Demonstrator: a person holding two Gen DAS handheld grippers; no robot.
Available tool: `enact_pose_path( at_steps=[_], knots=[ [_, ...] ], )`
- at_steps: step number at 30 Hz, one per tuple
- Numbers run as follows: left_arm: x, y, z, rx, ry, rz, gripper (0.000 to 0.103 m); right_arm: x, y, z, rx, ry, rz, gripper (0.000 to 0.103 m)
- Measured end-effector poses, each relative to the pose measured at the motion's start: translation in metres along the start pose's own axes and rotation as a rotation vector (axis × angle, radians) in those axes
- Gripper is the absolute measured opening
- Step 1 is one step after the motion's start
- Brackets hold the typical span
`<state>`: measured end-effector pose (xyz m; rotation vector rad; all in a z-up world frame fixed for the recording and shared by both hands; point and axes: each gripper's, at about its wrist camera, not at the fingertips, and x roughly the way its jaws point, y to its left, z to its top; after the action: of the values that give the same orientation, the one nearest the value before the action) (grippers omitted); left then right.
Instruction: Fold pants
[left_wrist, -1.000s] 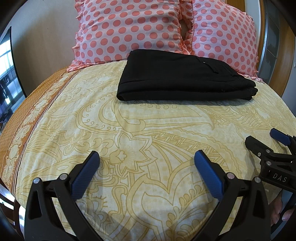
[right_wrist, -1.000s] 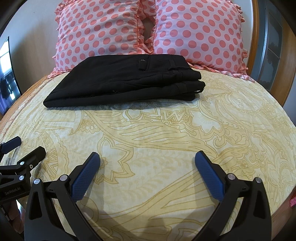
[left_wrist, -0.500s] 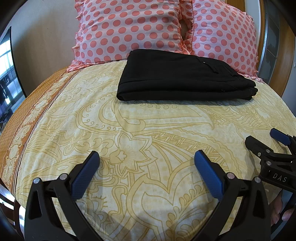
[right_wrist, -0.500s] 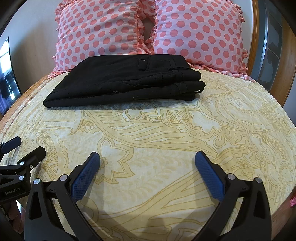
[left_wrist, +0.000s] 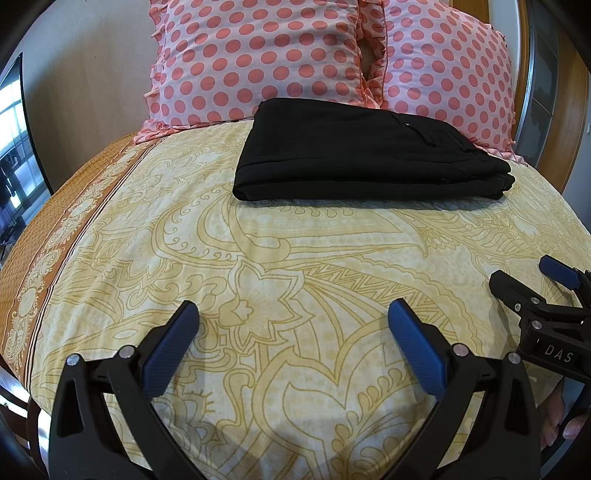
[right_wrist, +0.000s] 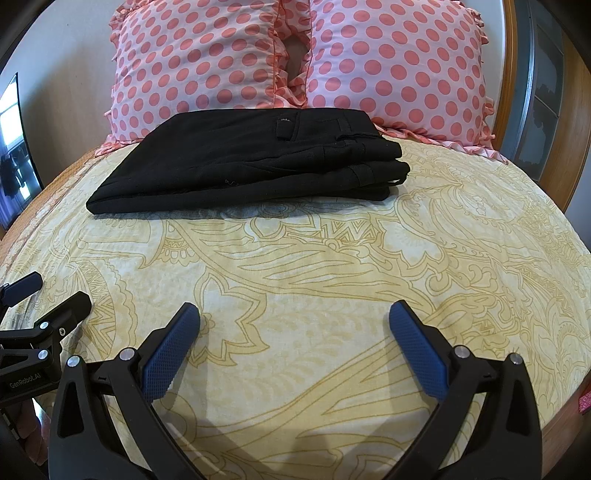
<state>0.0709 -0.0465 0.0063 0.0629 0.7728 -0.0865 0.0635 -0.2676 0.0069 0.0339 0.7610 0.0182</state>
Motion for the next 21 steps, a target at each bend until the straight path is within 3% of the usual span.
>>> enact_pose_path(
  at_steps=[21],
  knots=[
    [-0.0002, 0.0001, -0.0001, 0.000, 0.000, 0.000, 0.101, 0.0001, -0.0001, 0.0002, 0.000, 0.000, 0.000, 0.102]
  ],
)
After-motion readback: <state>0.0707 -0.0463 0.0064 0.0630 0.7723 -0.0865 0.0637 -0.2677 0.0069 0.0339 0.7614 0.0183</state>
